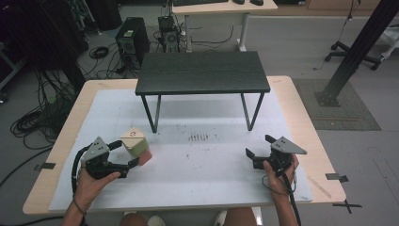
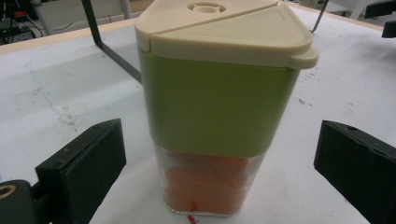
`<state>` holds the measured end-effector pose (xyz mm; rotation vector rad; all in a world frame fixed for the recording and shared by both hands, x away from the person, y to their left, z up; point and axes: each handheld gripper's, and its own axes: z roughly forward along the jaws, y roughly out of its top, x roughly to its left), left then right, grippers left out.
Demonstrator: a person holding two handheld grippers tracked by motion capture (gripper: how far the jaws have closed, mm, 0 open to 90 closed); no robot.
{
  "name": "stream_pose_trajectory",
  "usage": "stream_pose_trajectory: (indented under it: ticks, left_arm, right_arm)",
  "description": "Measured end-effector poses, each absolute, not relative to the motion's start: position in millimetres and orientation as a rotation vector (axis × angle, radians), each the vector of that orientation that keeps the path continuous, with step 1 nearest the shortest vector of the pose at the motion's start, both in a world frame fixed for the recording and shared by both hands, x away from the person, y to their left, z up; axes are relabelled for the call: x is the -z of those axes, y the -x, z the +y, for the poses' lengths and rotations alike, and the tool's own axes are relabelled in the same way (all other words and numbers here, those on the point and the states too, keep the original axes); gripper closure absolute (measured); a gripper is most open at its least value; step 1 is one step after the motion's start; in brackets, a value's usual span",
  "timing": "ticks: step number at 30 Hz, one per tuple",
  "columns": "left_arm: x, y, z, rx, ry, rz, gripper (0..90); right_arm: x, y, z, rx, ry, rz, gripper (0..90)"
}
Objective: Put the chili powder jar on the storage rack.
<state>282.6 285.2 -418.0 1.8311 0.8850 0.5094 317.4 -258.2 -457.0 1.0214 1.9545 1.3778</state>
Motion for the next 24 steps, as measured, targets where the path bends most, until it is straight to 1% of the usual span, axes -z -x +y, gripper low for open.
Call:
stream_pose_trajectory:
  ticks: [8,24]
  left_arm:
    - [417.9,-287.5,281.2,-0.523,-1.855,0.884,2.6]
    - [419.4,-296.7,273.1,-0.502,-1.854,0.884,2.6]
  right_arm:
    - [456.8,-317.1,-258.1,-1.376,-1.021,1.954,4.5]
    - [456.4,-316.6,-257.7,-1.379,-1.011,1.956,4.5]
